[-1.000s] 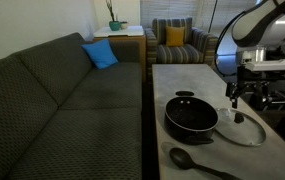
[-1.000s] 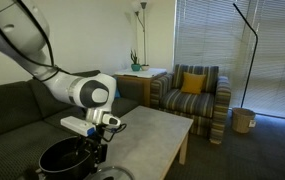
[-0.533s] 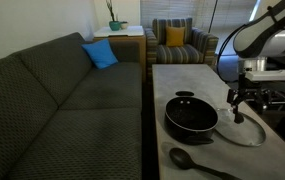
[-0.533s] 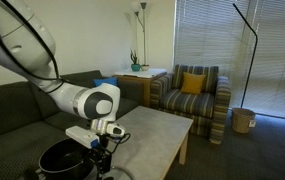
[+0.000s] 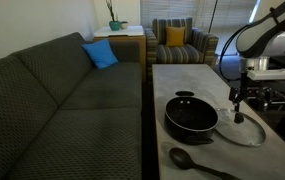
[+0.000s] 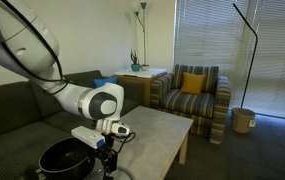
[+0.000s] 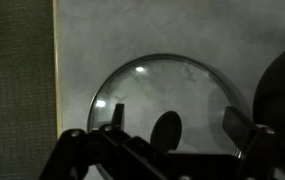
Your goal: Put the lid on the pot
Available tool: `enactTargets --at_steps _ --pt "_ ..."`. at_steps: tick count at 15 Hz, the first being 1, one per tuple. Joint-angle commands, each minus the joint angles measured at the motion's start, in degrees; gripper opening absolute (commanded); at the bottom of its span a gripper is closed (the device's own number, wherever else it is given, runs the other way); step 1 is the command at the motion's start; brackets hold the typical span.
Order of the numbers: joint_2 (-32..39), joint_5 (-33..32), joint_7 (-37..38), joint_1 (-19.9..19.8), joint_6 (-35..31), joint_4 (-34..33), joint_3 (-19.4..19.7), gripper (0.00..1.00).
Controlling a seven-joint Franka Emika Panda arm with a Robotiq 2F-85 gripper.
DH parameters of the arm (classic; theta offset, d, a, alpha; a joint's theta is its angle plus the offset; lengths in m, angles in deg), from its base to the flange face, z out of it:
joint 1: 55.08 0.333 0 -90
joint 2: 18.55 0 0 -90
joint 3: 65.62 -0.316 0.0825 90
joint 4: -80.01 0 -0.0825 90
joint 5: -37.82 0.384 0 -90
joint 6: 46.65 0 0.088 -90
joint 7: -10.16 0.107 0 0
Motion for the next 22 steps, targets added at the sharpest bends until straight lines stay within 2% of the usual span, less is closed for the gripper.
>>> enactTargets --at_steps 1,4,8,9,15,22 --pt "1.78 -0.88 2.36 1.03 -7.63 -0.45 2.06 1.00" --pt "3.03 -0.12 2.80 0.69 -12.32 -0.75 2.23 1.00" --pt "5.25 0.24 3.91 0.89 -14.40 -2.10 1.85 1.00" --pt "3.53 -0.31 4.83 0.89 -15.88 0.76 1.64 1.00" --pt "4.11 0.73 10.93 0.56 -22.01 1.79 2.25 1.00" --pt "4.19 0.96 10.66 -0.01 -22.79 3.98 1.46 1.00"
